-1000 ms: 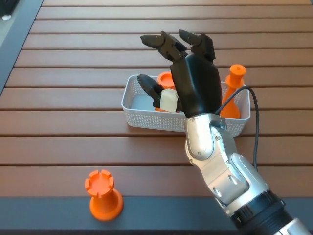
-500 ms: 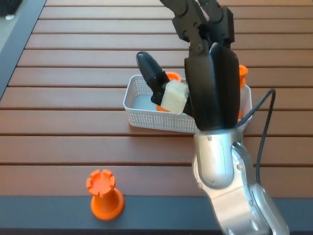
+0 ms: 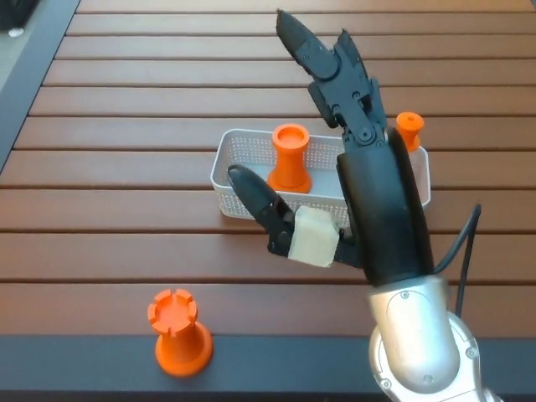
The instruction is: Using the right hand to place 3 different shape and weight chess pieces into a small container
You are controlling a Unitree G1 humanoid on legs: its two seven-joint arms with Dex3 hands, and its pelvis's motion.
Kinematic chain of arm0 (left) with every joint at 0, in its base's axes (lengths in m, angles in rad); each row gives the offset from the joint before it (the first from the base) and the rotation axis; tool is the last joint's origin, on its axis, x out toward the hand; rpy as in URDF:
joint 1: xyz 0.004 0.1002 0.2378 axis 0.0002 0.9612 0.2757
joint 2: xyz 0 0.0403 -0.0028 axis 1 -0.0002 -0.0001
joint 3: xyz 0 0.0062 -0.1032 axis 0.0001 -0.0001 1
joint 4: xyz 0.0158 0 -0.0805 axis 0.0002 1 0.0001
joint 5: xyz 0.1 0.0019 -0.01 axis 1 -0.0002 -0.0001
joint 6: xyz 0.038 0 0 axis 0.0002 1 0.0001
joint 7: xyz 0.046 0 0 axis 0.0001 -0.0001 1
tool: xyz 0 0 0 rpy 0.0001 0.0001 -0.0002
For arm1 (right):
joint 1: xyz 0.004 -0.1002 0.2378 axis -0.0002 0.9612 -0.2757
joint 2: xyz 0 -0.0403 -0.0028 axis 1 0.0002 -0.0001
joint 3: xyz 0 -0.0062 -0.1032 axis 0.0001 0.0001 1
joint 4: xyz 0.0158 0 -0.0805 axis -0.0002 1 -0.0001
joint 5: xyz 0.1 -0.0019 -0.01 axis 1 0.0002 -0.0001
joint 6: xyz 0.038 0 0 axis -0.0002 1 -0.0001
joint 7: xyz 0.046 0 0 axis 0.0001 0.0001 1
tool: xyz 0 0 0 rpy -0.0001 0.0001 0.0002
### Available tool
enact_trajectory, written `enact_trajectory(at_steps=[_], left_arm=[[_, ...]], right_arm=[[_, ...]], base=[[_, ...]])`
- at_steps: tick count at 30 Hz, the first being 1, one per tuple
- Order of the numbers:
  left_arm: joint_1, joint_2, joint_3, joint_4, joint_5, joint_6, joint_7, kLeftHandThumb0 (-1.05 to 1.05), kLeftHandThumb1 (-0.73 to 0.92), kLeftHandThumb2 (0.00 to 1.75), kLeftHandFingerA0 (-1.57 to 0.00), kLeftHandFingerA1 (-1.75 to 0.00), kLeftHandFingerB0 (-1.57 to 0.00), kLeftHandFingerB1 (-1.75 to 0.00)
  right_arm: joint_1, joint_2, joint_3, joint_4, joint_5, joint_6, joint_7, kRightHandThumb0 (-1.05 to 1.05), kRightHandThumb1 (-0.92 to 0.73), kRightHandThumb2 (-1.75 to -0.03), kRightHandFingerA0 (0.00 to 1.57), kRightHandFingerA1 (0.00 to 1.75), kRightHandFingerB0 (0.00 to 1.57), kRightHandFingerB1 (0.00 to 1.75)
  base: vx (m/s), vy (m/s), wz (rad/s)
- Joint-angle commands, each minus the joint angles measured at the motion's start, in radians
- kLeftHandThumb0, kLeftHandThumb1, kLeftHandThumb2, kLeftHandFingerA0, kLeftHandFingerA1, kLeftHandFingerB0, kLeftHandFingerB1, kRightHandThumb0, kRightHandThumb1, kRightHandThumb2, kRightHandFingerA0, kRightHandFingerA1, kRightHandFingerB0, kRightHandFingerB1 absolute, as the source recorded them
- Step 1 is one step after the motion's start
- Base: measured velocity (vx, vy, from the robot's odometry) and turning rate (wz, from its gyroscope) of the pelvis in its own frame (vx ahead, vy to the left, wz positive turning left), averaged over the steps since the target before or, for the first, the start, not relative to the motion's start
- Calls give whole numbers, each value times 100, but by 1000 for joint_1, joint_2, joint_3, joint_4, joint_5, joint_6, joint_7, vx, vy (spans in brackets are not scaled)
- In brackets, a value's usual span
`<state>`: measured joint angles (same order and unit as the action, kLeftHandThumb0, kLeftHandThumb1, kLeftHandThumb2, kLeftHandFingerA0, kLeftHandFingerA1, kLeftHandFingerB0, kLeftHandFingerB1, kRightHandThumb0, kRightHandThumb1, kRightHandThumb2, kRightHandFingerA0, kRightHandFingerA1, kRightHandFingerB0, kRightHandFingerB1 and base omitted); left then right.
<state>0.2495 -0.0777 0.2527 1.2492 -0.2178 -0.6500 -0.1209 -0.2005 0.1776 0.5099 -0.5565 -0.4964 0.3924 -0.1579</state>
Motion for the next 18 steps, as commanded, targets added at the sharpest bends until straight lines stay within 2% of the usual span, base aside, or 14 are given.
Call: enact_trajectory(at_steps=[1,2,3,13,14,17,18], left_arm=[[-15,-6,-27,4,39,69,-20,-17,11,161,-153,-130,-146,-126],[-16,-6,-29,4,40,68,-18,-17,11,161,-153,-130,-146,-126],[-17,-7,-36,3,48,64,-13,-17,15,160,-154,-128,-148,-127],[-27,-3,-57,-1,52,56,-11,-17,17,157,-153,-131,-147,-129],[-28,-13,-43,1,31,64,-22,-19,14,156,-153,-132,-152,-124],[-28,-18,-36,1,22,67,-27,-19,14,156,-153,-132,-152,-124],[-32,-18,-46,-2,37,49,-21,-19,16,160,-151,-134,-148,-126]], right_arm=[[123,-41,-8,45,370,270,380,-77,-44,-78,0,9,7,3],[124,-42,-3,52,368,271,382,-77,-44,-78,0,9,7,3],[111,-48,-5,83,366,269,393,-80,-45,-79,0,10,0,0],[45,-64,-9,198,337,281,411,-81,-46,-79,0,6,0,0],[20,-67,17,248,310,296,410,-84,-47,-82,0,6,0,0],[4,-71,27,272,303,306,412,-84,-47,-82,0,6,0,0],[0,-84,68,338,282,298,415,-81,-46,-81,0,8,0,0]], base=[[0,0,0],[0,0,0],[0,0,0],[0,0,0],[0,0,0],[0,0,0],[0,0,0]])
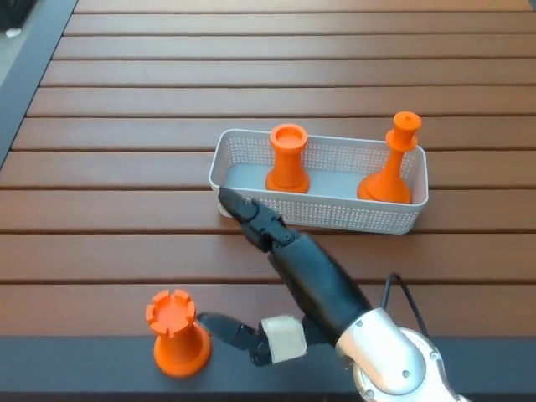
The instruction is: Using the right hand to place 3 different shape and weight chess pieces into a small container
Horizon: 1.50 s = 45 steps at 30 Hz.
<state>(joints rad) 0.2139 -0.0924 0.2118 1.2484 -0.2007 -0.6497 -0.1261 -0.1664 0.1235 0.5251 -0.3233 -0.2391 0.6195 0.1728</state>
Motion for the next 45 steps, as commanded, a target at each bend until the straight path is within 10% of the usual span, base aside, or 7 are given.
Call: enact_trajectory(at_steps=[1,22,24,33,34,42,45], left_arm=[[3,-2,-14,-3,33,40,-5,-21,15,161,-149,-136,-147,-129],[-8,-15,10,-3,27,54,-29,-7,50,125,-144,-132,-146,-132],[-8,-16,10,-3,29,51,-30,-21,18,158,-150,-131,-145,-129],[-10,-18,12,-8,33,53,-24,-21,18,155,-148,-135,-146,-127],[-11,-16,7,-7,40,50,-21,-7,51,125,-143,-132,-144,-131],[-13,-15,4,-9,42,59,-27,-18,20,155,-149,-133,-144,-127],[-17,-16,8,-10,37,68,-30,-15,16,159,-151,-132,-145,-126]], right_arm=[[-33,-35,69,131,20,65,86,-80,-45,-80,0,9,0,0],[-171,30,52,335,-20,-8,-1,-80,-45,-81,0,8,0,0],[-177,45,52,349,-23,-10,-10,-77,-43,-79,0,10,0,0],[-182,94,58,412,-44,-38,-53,-77,-43,-81,0,14,0,3],[-182,98,62,412,-48,-34,-56,-77,-43,-81,0,13,0,4],[-192,112,87,417,-59,-23,-58,-73,-41,-77,0,11,0,3],[-195,121,84,435,-41,-32,-50,-58,-44,-54,14,54,0,20]], base=[[0,0,0],[0,0,0],[0,0,0],[0,0,0],[0,0,0],[0,0,0],[0,0,0]])
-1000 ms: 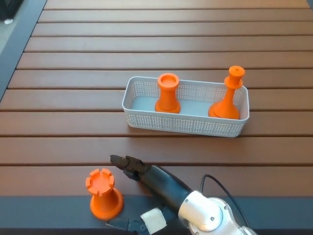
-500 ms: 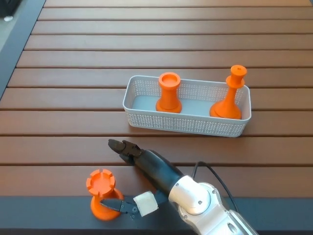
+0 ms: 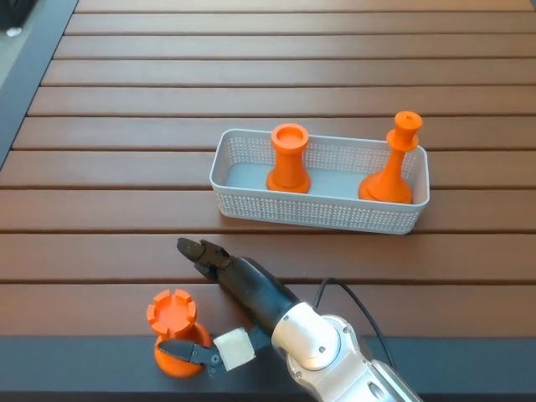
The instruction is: Using the right hand to place 3 different shape and weight chess pieces into a small container
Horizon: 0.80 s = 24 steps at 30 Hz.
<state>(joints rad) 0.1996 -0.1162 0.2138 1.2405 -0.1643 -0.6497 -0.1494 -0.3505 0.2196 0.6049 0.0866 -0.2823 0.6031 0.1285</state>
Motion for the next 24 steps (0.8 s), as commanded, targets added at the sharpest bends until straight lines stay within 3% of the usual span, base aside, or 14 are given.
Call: enact_trajectory(at_steps=[1,2,3,4,6,7,8,14,15,16,19,20,23,24], left_arm=[[-2,7,9,-2,-2,68,-11,-15,16,159,-151,-132,-145,-126],[-1,6,13,-3,-8,71,-19,-5,51,125,-143,-132,-144,-131],[-1,6,14,-3,-8,72,-21,-5,51,125,-143,-132,-144,-131],[0,4,14,-4,-8,74,-19,-15,16,159,-148,-133,-144,-125],[0,4,15,-4,-8,75,-19,-15,16,159,-148,-133,-144,-125],[5,5,6,-5,9,61,-2,-15,20,156,-147,-135,-143,-128],[5,4,6,-7,8,61,-1,-14,21,156,-146,-136,-142,-128],[2,3,3,-5,13,55,9,-14,17,156,-145,-138,-144,-130],[3,3,3,-5,11,57,6,-12,18,158,-144,-138,-143,-130],[2,-1,13,-5,-4,68,-9,-4,53,126,-142,-131,-143,-131],[1,-6,16,-5,-6,76,-12,-5,53,126,-142,-132,-143,-131],[0,-5,12,-5,2,76,-3,-4,52,126,-142,-132,-144,-131],[-2,-5,7,-6,10,77,7,-4,52,126,-142,-132,-144,-131],[-2,-3,2,-7,17,71,9,-12,16,162,-144,-138,-143,-131]], right_arm=[[-9,27,3,31,5,-21,-7,-58,-44,-54,14,54,0,20],[-1,23,3,38,14,-39,0,-53,-33,-74,17,58,0,17],[0,21,4,38,16,-43,3,-53,-33,-74,17,58,0,17],[2,17,6,38,18,-46,8,-59,-35,-70,17,58,0,3],[3,17,7,39,18,-47,9,-59,-35,-70,17,58,0,3],[2,19,11,65,19,-67,9,-53,-34,-70,14,58,0,8],[4,19,13,67,17,-72,7,-45,-45,-54,24,62,0,21],[2,10,48,77,-22,-92,-16,-31,-49,-56,45,70,0,25],[4,12,58,84,-31,-101,-28,-29,-61,-58,64,86,3,32],[8,17,70,101,-43,-115,-50,-26,-78,-63,76,86,10,34],[13,21,77,123,-51,-136,-73,-26,-84,-64,82,88,14,35],[12,24,77,130,-51,-135,-77,-26,-90,-66,93,92,20,38],[11,31,77,142,-52,-137,-83,-26,-90,-66,93,92,20,38],[11,39,79,151,-52,-135,-89,-26,-81,-74,102,111,31,46]], base=[[0,0,0],[0,0,0],[0,0,0],[0,0,0],[0,0,0],[0,0,0],[0,0,0],[0,0,0],[0,0,0],[0,0,0],[0,0,0],[0,0,0],[0,0,0],[0,0,0]])
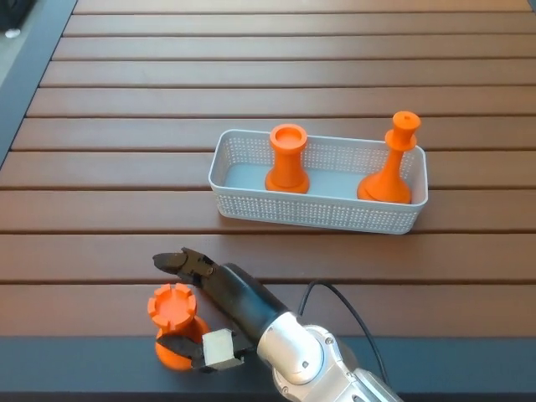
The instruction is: Using the right hand to place 3 different shape and weight chess pieces into a small container
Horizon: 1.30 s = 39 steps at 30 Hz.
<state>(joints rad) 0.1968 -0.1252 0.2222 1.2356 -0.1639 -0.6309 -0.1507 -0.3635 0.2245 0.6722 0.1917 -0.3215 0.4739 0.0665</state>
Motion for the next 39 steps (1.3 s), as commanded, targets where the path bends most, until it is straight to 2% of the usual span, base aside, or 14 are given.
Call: enact_trajectory(at_steps=[1,11,12,13,14,17,22,30,31,32,33,34,35,39], left_arm=[[2,8,-11,-3,21,48,11,-12,16,162,-144,-138,-143,-131],[0,8,-6,-3,11,62,-6,-12,17,162,-146,-136,-143,-131],[2,8,-8,-3,14,59,-5,-5,51,125,-143,-132,-144,-132],[4,9,-9,-3,16,56,-4,-5,51,125,-143,-132,-144,-132],[6,8,-11,-3,19,51,-2,-14,16,161,-147,-136,-143,-131],[7,8,-13,-4,18,49,-1,-14,16,161,-147,-136,-143,-131],[2,11,-14,-4,19,52,1,-14,18,158,-144,-137,-142,-132],[1,12,-16,-6,23,55,11,-11,16,162,-150,-131,-143,-132],[0,12,-14,-4,21,55,9,-4,52,126,-144,-133,-144,-132],[-1,11,-10,-3,16,56,6,-4,52,126,-144,-133,-144,-132],[-1,11,-10,-3,15,57,9,-10,15,163,-149,-132,-144,-129],[-1,11,-10,-3,15,57,9,-10,15,163,-149,-132,-144,-129],[1,11,-10,-4,17,57,14,-4,52,125,-144,-132,-144,-132],[9,10,-10,-3,17,53,13,-5,51,125,-144,-132,-144,-132]], right_arm=[[24,41,13,52,-13,-3,-30,-26,-81,-74,102,111,31,46],[22,63,26,74,-10,21,-36,-15,-62,-101,105,132,65,60],[22,56,44,78,-31,22,-49,-13,-53,-116,90,161,86,72],[23,51,57,81,-46,23,-57,-13,-53,-116,90,161,86,72],[23,45,72,87,-65,24,-71,-12,-57,-115,85,175,89,83],[21,45,77,91,-67,25,-83,-12,-57,-115,85,175,89,83],[36,40,83,115,-81,-18,-148,-17,-55,-122,85,175,85,134],[78,61,47,129,-70,-85,-260,-21,-59,-114,83,175,72,154],[95,75,28,129,-62,-106,-302,-17,-58,-116,82,175,71,157],[112,90,12,130,-55,-129,-341,-17,-58,-116,82,175,71,157],[127,99,-4,133,-45,-166,-375,-18,-59,-119,79,175,64,163],[127,99,-4,133,-45,-166,-375,-18,-59,-119,79,175,64,163],[152,118,-32,136,-25,-226,-429,-22,-62,-116,75,175,58,171],[201,157,-86,148,28,-375,-523,-24,-65,-110,72,175,52,171]], base=[[0,0,0],[0,0,0],[0,0,0],[0,0,0],[0,0,0],[0,0,0],[0,0,0],[0,0,0],[0,0,0],[0,0,0],[0,0,0],[0,0,0],[0,0,0],[0,0,0]])
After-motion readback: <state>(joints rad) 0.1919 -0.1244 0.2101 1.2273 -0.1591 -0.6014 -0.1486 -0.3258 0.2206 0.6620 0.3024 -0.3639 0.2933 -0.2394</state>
